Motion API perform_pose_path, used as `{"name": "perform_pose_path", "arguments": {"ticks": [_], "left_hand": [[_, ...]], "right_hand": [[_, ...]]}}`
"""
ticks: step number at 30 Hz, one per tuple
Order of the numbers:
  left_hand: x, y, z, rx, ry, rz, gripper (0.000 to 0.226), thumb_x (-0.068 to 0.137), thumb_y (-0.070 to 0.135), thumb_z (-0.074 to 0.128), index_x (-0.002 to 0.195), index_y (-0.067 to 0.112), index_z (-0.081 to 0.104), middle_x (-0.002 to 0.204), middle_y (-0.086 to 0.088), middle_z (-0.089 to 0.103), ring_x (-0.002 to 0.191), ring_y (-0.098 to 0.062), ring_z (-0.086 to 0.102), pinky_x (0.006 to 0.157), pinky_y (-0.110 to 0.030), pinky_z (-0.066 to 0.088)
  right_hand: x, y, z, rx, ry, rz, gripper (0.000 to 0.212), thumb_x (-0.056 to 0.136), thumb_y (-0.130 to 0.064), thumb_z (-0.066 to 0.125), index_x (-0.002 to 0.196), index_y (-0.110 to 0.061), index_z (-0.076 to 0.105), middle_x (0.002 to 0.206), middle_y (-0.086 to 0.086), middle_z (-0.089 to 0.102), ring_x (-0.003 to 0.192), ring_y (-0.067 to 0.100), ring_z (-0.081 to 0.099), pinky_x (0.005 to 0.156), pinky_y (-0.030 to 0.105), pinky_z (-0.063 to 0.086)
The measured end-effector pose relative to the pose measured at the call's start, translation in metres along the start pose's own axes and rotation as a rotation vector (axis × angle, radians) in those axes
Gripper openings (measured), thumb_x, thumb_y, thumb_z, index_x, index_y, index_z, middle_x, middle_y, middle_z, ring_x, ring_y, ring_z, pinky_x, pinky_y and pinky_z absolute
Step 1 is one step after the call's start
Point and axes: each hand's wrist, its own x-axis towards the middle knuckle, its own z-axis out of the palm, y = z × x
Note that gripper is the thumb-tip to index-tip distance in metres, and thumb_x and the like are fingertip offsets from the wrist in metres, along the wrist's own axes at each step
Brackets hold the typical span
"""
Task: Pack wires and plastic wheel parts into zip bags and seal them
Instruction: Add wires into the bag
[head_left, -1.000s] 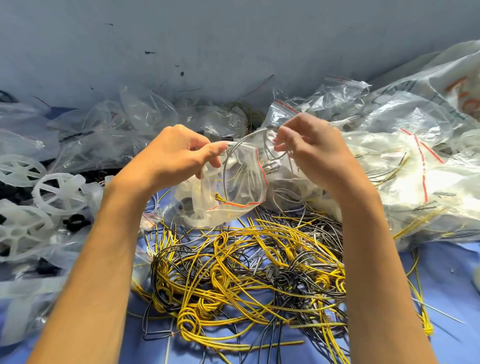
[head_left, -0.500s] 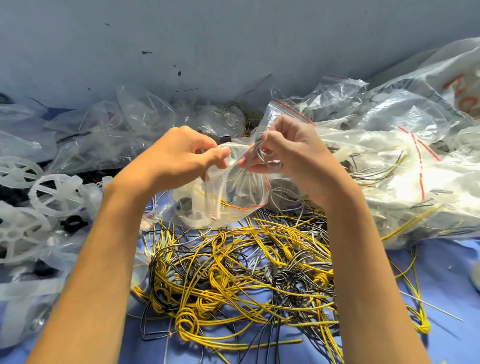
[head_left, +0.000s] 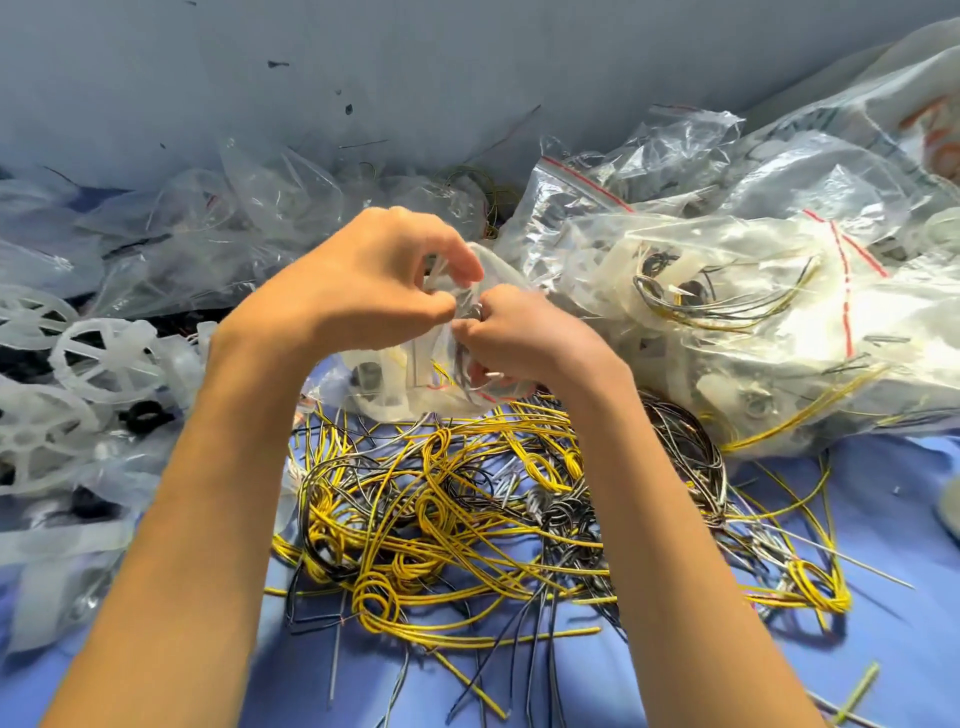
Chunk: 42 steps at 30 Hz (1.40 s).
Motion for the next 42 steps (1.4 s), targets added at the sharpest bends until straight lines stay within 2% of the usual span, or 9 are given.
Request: {"name": "perform_pose_path", "arguments": {"ticks": [8, 16, 21, 25, 29, 31, 34, 37, 42], "left_hand": [[-0.002, 0.011, 0.004, 0.034, -0.105, 0.082, 0.024, 0.076, 0.018, 0.062, 0.097, 0.026, 0.07, 0.063, 0.017, 0.042, 0.059, 0.02, 0.044, 0.055, -0.002, 0.032], [0.0, 0.012, 0.009, -0.015, -0.141, 0.088, 0.031, 0.07, 0.019, 0.054, 0.097, 0.023, 0.07, 0.07, 0.019, 0.045, 0.061, 0.016, 0.045, 0.056, -0.004, 0.031], [0.001, 0.014, 0.013, -0.008, -0.135, 0.106, 0.028, 0.075, 0.009, 0.06, 0.098, 0.023, 0.07, 0.069, 0.02, 0.044, 0.062, 0.013, 0.046, 0.056, -0.006, 0.032], [0.0, 0.014, 0.01, -0.004, -0.127, 0.113, 0.025, 0.078, 0.009, 0.062, 0.099, 0.021, 0.071, 0.072, 0.019, 0.046, 0.062, 0.015, 0.046, 0.057, -0.005, 0.032], [-0.001, 0.012, 0.004, 0.005, -0.062, 0.091, 0.031, 0.076, -0.001, 0.059, 0.097, 0.018, 0.071, 0.068, 0.02, 0.045, 0.06, 0.011, 0.046, 0.057, -0.005, 0.032], [-0.002, 0.011, 0.001, -0.007, -0.028, 0.064, 0.029, 0.075, -0.002, 0.06, 0.095, 0.017, 0.071, 0.064, 0.02, 0.045, 0.057, 0.006, 0.044, 0.056, -0.007, 0.032], [-0.003, 0.01, -0.002, -0.021, 0.027, 0.032, 0.031, 0.073, -0.006, 0.059, 0.093, 0.014, 0.071, 0.059, 0.026, 0.051, 0.055, 0.01, 0.044, 0.057, -0.005, 0.032], [-0.002, 0.01, -0.002, -0.024, 0.035, 0.024, 0.031, 0.073, -0.007, 0.057, 0.092, 0.014, 0.071, 0.061, 0.04, 0.049, 0.055, 0.013, 0.045, 0.057, -0.004, 0.032], [-0.001, 0.01, 0.003, -0.006, 0.032, 0.024, 0.029, 0.073, -0.004, 0.06, 0.094, 0.012, 0.072, 0.059, 0.02, 0.043, 0.059, 0.019, 0.044, 0.059, -0.003, 0.033]], "right_hand": [[-0.005, -0.005, 0.003, -0.205, -0.262, -0.129, 0.047, 0.085, -0.045, 0.061, 0.12, -0.015, 0.056, 0.113, 0.005, 0.064, 0.101, 0.023, 0.059, 0.09, 0.036, 0.049], [-0.008, 0.002, 0.005, -0.244, -0.371, -0.09, 0.023, 0.088, -0.033, 0.063, 0.079, -0.019, 0.048, 0.068, -0.006, 0.052, 0.066, 0.015, 0.056, 0.052, 0.022, 0.037], [-0.011, 0.002, 0.006, -0.374, -0.39, -0.14, 0.028, 0.087, -0.017, 0.057, 0.115, -0.018, 0.05, 0.082, -0.004, 0.043, 0.081, 0.014, 0.042, 0.057, 0.02, 0.031], [-0.01, 0.0, 0.005, -0.227, -0.22, -0.196, 0.024, 0.077, -0.011, 0.064, 0.08, -0.015, 0.041, 0.066, -0.006, 0.039, 0.056, 0.012, 0.041, 0.038, 0.012, 0.031], [-0.006, -0.004, 0.007, -0.098, -0.105, -0.259, 0.009, 0.078, -0.006, 0.056, 0.084, -0.01, 0.05, 0.068, 0.0, 0.045, 0.071, 0.023, 0.047, 0.051, 0.022, 0.029], [-0.006, -0.005, 0.007, -0.118, -0.188, -0.235, 0.031, 0.083, -0.01, 0.061, 0.113, -0.009, 0.057, 0.101, 0.011, 0.059, 0.09, 0.024, 0.053, 0.067, 0.023, 0.041], [-0.008, -0.005, 0.003, -0.302, -0.299, -0.202, 0.056, 0.088, -0.012, 0.061, 0.139, -0.025, 0.045, 0.139, 0.005, 0.047, 0.124, 0.019, 0.047, 0.092, 0.022, 0.041], [-0.008, -0.004, 0.001, -0.368, -0.319, -0.191, 0.055, 0.088, -0.009, 0.057, 0.137, -0.031, 0.047, 0.114, 0.004, 0.054, 0.103, 0.018, 0.051, 0.067, 0.019, 0.036], [-0.009, -0.005, 0.003, -0.13, -0.149, -0.177, 0.035, 0.083, -0.001, 0.057, 0.116, -0.012, 0.062, 0.107, 0.009, 0.061, 0.1, 0.025, 0.06, 0.071, 0.024, 0.044]]}}
